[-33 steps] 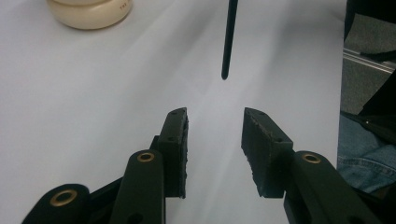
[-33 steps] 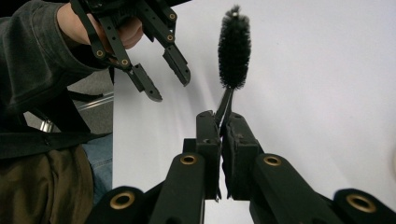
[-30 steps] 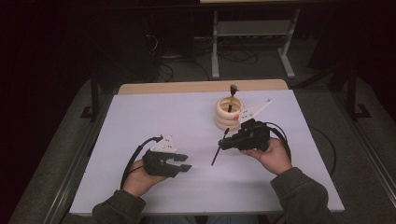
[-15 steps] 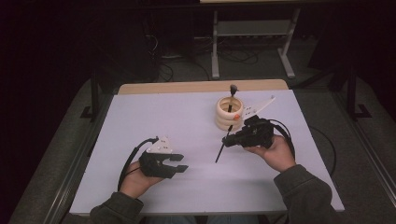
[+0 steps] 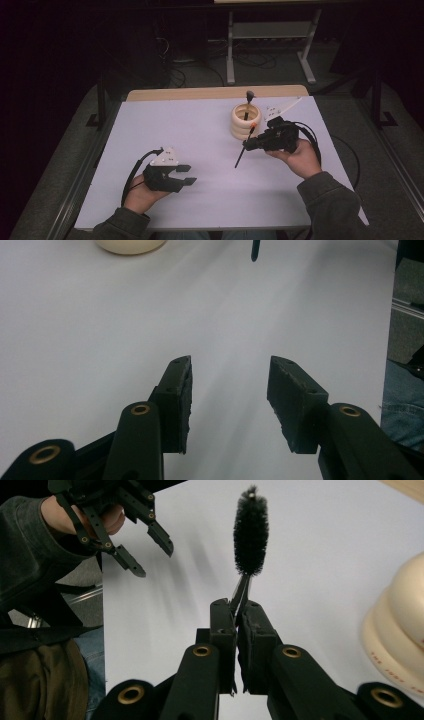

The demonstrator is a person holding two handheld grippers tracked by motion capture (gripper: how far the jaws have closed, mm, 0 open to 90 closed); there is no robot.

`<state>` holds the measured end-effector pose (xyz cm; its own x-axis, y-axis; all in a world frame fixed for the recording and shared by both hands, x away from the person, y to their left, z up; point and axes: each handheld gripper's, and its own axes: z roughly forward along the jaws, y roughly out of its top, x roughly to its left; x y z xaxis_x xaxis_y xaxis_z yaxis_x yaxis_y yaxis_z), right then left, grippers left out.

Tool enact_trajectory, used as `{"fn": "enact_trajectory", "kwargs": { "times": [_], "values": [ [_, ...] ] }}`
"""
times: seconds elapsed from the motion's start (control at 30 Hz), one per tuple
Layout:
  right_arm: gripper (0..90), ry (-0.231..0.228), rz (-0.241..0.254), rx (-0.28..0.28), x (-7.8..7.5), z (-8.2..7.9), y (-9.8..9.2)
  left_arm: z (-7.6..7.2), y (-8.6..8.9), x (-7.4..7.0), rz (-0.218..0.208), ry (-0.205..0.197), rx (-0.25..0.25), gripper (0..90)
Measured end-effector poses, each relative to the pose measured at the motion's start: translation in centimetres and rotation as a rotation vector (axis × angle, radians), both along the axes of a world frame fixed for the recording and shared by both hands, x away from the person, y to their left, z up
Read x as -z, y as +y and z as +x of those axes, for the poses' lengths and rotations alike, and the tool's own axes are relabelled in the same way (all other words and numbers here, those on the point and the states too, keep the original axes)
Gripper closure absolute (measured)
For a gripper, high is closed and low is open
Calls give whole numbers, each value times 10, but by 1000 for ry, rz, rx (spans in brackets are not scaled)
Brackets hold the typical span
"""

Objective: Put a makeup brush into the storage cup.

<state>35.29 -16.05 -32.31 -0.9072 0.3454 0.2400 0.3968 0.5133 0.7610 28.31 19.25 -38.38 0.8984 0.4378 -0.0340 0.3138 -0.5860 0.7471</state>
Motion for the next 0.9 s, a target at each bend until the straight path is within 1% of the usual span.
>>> {"fn": "enact_trajectory", "kwargs": {
  "times": [0.07,0.4,0.47,0.5,0.53,0.73,0.8,0.83,0.87,0.9],
  "values": [
    [847,-1,-2,7,-2,1,-2,-1,1,0,-3,5,2,523],
    [847,-8,-5,54,-12,11,-14,-2,2,-2,-8,-8,5,508],
    [848,-14,-3,65,-13,14,-17,-2,2,-1,-12,-2,2,503],
    [848,-11,-2,70,-14,15,-18,-2,2,-1,-14,1,6,501],
    [848,-18,-2,75,-15,17,-19,-2,2,-2,-15,-4,14,497],
    [847,-16,-1,106,-21,24,-23,-3,2,-3,-20,-1,9,485],
    [848,-25,-3,111,-23,27,-24,-3,4,-3,-18,-4,5,480],
    [847,-18,-3,116,-24,28,-24,-3,4,-3,-25,0,-2,477],
    [847,-18,-3,116,-24,28,-24,-3,4,-3,-25,0,-2,475],
    [847,-23,0,128,-26,31,-26,-3,5,-3,-26,-3,-3,470]
  ]
}}
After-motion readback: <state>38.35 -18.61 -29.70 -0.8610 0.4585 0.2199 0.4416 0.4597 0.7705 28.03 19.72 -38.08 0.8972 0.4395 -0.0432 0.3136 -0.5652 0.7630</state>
